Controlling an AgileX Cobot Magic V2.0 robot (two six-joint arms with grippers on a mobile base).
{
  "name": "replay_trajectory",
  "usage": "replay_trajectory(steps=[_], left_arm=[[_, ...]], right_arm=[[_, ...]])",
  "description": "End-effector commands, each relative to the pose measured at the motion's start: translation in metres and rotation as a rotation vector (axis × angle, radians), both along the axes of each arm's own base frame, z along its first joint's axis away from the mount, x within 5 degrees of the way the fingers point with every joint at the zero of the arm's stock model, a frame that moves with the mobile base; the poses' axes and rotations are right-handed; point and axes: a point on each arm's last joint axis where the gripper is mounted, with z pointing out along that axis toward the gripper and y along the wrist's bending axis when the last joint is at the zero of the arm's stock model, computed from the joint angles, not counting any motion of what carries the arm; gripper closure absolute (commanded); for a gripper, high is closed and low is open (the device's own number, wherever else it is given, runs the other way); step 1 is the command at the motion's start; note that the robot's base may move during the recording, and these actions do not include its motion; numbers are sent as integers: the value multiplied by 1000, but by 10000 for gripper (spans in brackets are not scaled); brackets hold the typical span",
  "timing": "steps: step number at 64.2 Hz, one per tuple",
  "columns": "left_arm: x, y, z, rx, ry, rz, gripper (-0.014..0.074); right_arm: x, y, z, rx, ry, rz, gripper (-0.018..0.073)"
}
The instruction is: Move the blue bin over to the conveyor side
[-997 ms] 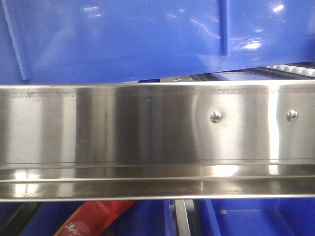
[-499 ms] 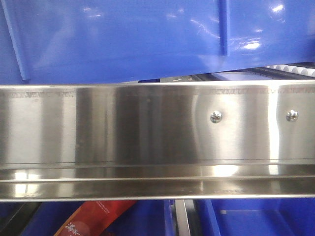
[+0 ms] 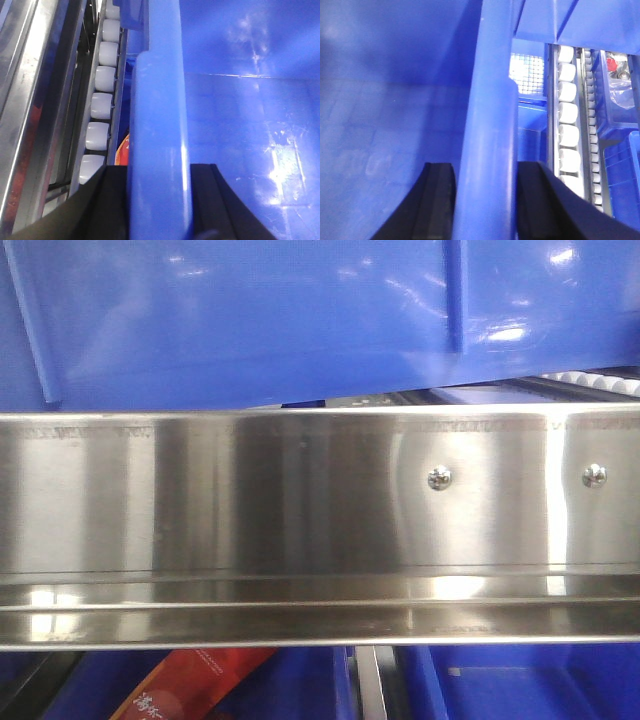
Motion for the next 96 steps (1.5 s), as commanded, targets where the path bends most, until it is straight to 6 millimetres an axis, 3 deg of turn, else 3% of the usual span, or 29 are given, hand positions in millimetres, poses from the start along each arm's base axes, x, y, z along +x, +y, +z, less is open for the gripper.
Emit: replay_trajectory(steps=[1,40,59,72,87,96], left_arm=[[-2,-3,-1,-14,21,-9,612],[-2,-3,0,-13,14,-8,612],[-16,-5,46,-7,-66,-15,615],[-25,-22,78,35,-139,-14,615],[-29,-48,86,81,-167,-35,615],[-30,-52,86,69,-166,-45,615]], right_arm=[[0,-2,1,-14,-10,0,638],[-2,-2,3,-9,-14,2,638],[-22,-13,43,-8,-146,-22,638],[-33,-17,59,8,-193,-24,645],[-49,-40,76,34,-240,-60,645],[-65,-49,81,50,-248,-57,645]])
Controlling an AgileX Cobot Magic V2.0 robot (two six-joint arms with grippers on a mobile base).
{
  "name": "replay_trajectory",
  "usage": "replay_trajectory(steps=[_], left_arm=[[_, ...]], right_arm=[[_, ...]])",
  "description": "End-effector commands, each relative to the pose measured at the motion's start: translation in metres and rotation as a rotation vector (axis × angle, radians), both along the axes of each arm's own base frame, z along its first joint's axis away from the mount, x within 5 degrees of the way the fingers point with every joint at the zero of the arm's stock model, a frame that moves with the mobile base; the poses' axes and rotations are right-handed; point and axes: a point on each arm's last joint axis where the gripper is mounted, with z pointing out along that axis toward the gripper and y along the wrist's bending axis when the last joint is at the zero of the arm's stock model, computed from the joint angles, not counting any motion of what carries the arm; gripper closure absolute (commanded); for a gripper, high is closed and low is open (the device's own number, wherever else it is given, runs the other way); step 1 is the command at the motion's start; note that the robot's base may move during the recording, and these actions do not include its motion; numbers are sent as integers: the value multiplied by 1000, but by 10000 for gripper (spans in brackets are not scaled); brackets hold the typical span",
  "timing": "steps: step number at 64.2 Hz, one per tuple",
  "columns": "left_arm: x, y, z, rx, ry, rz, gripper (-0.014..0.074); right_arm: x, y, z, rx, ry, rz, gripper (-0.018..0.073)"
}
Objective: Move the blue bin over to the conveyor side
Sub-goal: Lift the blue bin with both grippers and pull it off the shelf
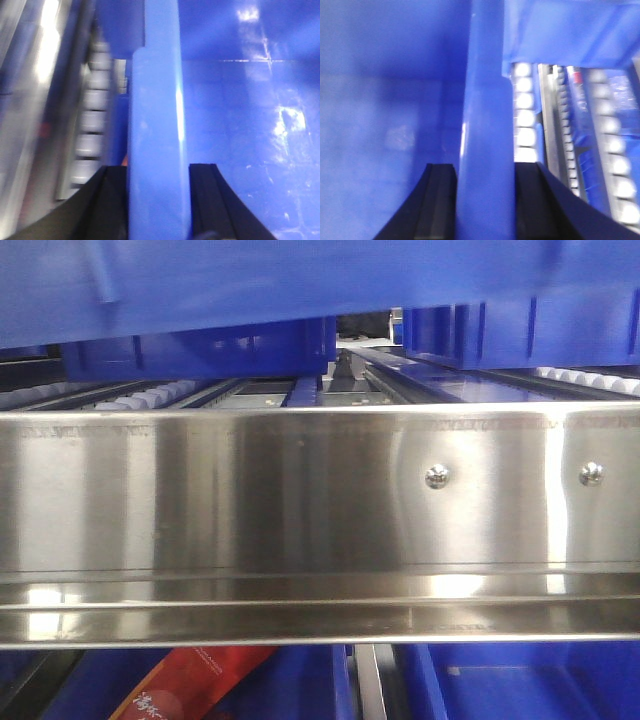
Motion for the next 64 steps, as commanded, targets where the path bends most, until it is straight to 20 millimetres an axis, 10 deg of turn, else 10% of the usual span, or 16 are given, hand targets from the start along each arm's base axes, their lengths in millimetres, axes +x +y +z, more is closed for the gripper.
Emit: replay_trajectory(steps=[1,32,64], left_arm=[[-7,-4,17,-29,-90,-13,615],[-19,-5,25,-60,-107,-25,615],[-60,3,48,-60,-193,-20,615]], right_arm=[[-21,-5,22,33,-126,20,645],[-64,-22,-14,33,-177,-1,645],[-71,-22,-5,63,-223,2,645]])
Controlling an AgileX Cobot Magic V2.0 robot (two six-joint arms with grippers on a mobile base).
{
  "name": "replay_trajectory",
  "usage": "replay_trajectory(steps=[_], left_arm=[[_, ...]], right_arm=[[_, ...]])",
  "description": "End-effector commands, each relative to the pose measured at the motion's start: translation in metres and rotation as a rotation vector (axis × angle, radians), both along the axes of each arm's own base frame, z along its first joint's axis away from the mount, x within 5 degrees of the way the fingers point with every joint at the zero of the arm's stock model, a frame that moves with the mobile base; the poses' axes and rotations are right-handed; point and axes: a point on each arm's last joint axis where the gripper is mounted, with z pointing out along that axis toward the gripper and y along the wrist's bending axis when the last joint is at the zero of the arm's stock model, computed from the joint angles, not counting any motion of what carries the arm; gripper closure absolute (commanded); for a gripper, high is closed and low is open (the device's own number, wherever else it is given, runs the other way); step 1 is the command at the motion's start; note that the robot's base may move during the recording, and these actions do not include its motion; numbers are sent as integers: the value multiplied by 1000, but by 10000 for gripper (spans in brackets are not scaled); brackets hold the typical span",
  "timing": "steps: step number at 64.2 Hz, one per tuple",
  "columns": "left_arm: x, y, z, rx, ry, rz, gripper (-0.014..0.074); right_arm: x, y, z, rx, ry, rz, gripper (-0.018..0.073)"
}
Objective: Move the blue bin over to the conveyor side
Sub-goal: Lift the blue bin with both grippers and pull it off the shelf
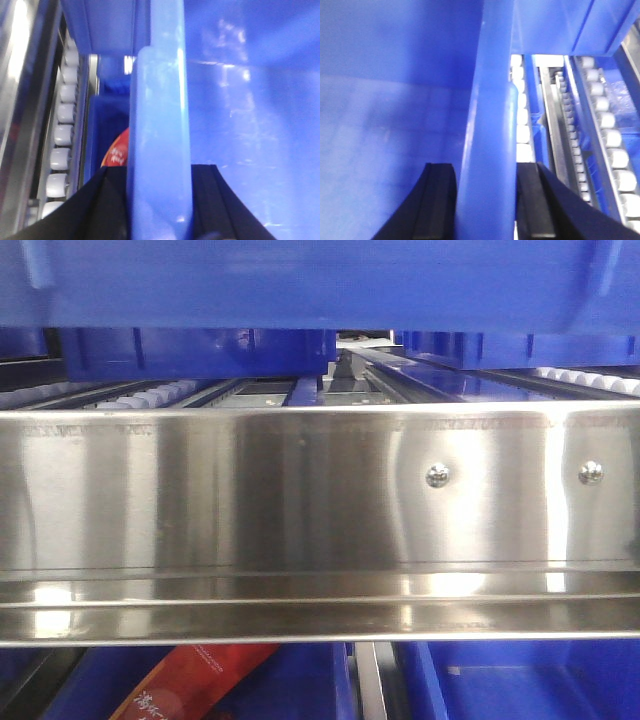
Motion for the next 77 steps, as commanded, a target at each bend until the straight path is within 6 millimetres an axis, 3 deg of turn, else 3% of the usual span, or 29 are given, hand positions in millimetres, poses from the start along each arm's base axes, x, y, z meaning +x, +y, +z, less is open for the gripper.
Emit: replay_trajectory(steps=[1,18,77], left_arm=[[-13,2,16,-13,-115,3,615],[-34,5,1,-2,-73,5,615],[-33,6,4,3,-110,8,615]], right_arm=[[-6,-4,20,-8,-142,2,645],[-9,-4,22,-1,-149,4,648],[-10,-1,22,41,-142,21,648]])
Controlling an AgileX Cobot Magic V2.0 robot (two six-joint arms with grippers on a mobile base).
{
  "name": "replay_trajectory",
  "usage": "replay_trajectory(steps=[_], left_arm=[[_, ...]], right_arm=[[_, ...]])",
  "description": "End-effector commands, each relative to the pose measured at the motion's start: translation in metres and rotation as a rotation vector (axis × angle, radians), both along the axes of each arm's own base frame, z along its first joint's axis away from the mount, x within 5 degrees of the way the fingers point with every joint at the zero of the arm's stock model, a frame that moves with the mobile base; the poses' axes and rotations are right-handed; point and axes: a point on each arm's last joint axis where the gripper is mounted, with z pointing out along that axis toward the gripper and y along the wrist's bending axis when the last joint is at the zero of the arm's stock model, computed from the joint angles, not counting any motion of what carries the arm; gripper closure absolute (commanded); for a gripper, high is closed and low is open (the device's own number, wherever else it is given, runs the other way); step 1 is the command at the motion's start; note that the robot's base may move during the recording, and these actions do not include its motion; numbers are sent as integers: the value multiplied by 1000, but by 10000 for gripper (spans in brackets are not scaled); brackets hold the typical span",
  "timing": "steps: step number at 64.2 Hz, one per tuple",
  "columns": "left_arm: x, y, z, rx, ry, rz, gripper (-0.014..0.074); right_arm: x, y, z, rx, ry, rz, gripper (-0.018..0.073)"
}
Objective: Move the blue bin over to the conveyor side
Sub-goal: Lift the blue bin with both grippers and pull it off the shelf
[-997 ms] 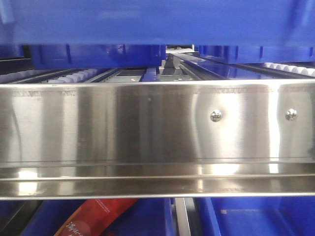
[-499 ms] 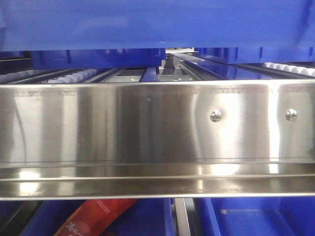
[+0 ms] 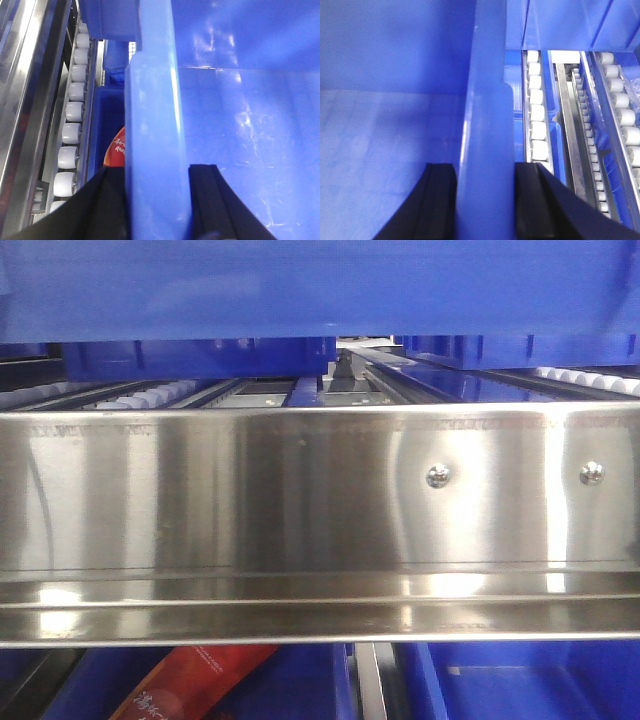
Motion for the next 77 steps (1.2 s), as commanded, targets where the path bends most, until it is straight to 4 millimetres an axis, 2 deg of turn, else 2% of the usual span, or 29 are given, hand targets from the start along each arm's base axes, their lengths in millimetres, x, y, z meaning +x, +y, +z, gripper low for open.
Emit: replay_trajectory(steps=[1,56,71,77], left_arm=[[-5,1,15,4,-122,-7,615],[3,-1,27,-17,-285,-18,615],[3,-1,28,-17,-289,-18,615],[1,-1,24,-17,-240,-17,615]], right_arm=[[-5,-4,21,8,-150,-7,648],[-5,-4,21,8,-150,-7,648],[-5,-4,21,8,-150,-7,648],[-5,-4,21,8,-150,-7,648]])
